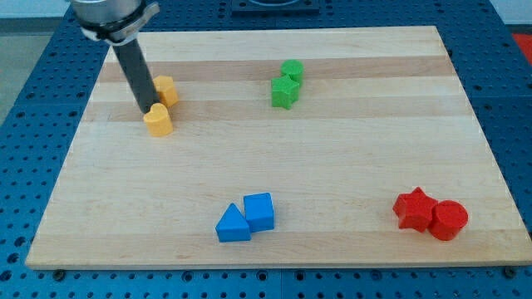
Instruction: Slide the yellow hexagon right a bit
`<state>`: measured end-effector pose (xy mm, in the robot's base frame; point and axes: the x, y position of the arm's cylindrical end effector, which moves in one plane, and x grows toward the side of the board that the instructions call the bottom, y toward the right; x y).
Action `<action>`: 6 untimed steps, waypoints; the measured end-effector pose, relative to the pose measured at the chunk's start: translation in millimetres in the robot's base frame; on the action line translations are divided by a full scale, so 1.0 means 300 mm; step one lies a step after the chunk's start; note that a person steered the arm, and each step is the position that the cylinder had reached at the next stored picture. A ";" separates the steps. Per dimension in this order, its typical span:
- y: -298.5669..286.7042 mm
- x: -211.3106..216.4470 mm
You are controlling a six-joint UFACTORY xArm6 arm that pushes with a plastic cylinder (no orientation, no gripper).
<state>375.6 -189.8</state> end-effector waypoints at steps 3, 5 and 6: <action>-0.155 0.032; 0.029 -0.100; 0.069 -0.101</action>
